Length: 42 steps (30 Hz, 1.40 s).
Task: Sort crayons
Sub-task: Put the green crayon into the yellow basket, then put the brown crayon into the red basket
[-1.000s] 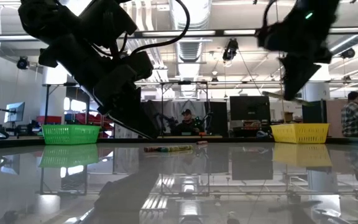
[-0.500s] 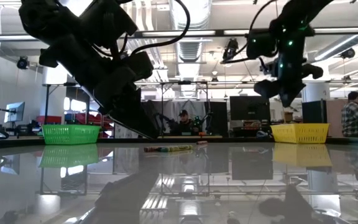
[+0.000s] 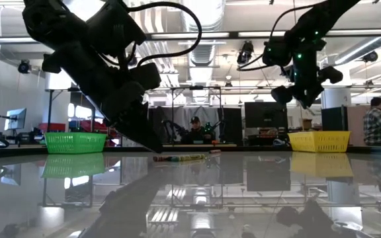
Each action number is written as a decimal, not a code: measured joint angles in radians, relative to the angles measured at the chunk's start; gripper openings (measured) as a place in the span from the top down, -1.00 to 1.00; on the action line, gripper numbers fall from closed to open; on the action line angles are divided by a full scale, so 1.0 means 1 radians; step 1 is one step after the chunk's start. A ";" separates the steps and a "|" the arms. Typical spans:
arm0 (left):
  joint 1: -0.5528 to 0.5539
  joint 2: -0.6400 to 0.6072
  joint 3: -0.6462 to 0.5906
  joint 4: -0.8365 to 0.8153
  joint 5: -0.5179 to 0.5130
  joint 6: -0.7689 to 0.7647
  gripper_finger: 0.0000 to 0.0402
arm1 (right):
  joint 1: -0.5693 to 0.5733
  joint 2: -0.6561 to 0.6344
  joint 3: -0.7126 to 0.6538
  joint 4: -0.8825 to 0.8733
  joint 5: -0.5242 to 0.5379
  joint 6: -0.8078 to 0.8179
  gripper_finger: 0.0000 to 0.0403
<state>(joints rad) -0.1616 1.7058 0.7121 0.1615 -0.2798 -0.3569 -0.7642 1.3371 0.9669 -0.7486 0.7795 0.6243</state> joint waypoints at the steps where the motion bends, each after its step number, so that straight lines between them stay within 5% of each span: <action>1: 0.000 0.000 -0.001 0.000 0.000 0.000 0.24 | -0.006 0.011 0.006 0.000 -0.001 -0.019 0.70; 7: 0.000 0.000 -0.002 0.000 -0.002 -0.006 0.24 | -0.014 0.061 0.036 -0.016 -0.016 -0.057 0.34; 14: 0.000 0.000 -0.003 -0.016 -0.002 -0.004 0.24 | 0.094 0.059 0.003 -0.054 -0.245 -0.145 0.14; 28: 0.017 0.000 -0.004 0.016 -0.016 -0.007 0.24 | 0.679 0.026 -0.137 -0.060 -0.372 0.166 0.20; 35: 0.096 0.032 -0.004 0.034 -0.016 -0.001 0.24 | 0.973 0.024 -0.111 -0.058 -0.359 0.371 0.25; 42: 0.116 0.126 -0.001 0.098 -0.014 0.038 0.35 | 1.151 0.024 -0.079 -0.055 -0.299 0.501 0.26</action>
<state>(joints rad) -0.0452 1.8319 0.7111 0.2593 -0.2939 -0.3186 0.3865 1.3613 0.8876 -0.8036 0.4806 1.1252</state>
